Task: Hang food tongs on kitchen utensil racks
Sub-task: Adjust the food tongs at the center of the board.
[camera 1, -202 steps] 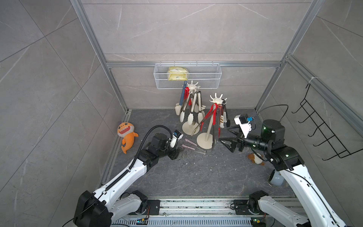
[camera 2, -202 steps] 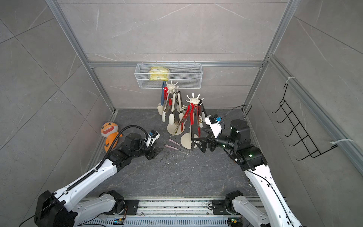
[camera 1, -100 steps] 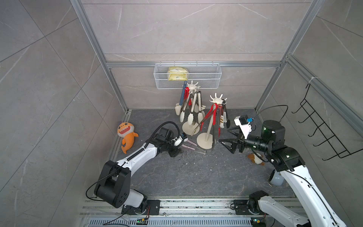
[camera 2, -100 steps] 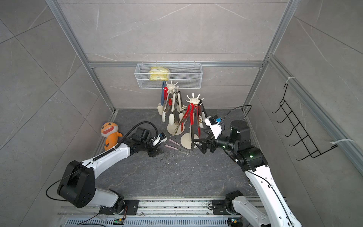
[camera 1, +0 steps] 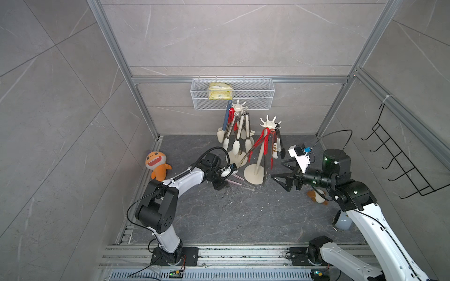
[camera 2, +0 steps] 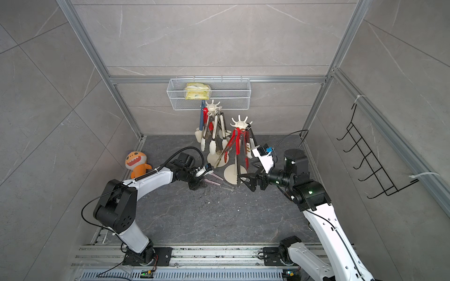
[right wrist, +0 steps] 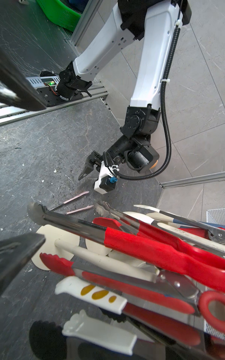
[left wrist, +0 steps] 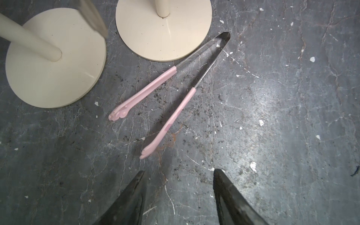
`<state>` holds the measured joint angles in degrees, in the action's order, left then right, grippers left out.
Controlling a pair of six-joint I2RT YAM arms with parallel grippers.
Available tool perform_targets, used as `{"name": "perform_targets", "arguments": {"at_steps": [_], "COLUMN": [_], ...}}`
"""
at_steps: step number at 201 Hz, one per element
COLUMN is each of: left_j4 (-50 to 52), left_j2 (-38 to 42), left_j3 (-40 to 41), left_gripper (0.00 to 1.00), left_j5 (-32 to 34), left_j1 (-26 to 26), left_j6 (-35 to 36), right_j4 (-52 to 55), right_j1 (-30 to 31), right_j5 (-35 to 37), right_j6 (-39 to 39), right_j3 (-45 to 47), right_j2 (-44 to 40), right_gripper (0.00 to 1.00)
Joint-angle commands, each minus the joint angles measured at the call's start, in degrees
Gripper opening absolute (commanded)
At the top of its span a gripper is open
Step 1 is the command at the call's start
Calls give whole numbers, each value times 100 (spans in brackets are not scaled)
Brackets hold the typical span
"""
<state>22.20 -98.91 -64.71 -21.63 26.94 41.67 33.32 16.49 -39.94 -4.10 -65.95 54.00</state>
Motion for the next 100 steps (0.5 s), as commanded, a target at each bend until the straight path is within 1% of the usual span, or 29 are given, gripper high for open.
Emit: {"name": "perform_targets", "arguments": {"at_steps": [1, 59, 100], "left_j4": [301, 618, 701], "left_j2": [-306, -921, -1181], "left_j3": [-391, -901, -1078], "left_gripper": [58, 56, 54], "left_j5": [-222, -346, -247], "left_j1": [-40, -54, -52], "left_j6": [335, 553, 607], "right_j4": [139, 225, 215], "right_j1": [26, 22, 14], "right_j5": [-99, -91, -93], "right_j6": [-105, -192, -208], "right_j3": [-136, -223, -261], "right_j2": [14, 49, 102], "right_gripper": [100, 100, 100]}}
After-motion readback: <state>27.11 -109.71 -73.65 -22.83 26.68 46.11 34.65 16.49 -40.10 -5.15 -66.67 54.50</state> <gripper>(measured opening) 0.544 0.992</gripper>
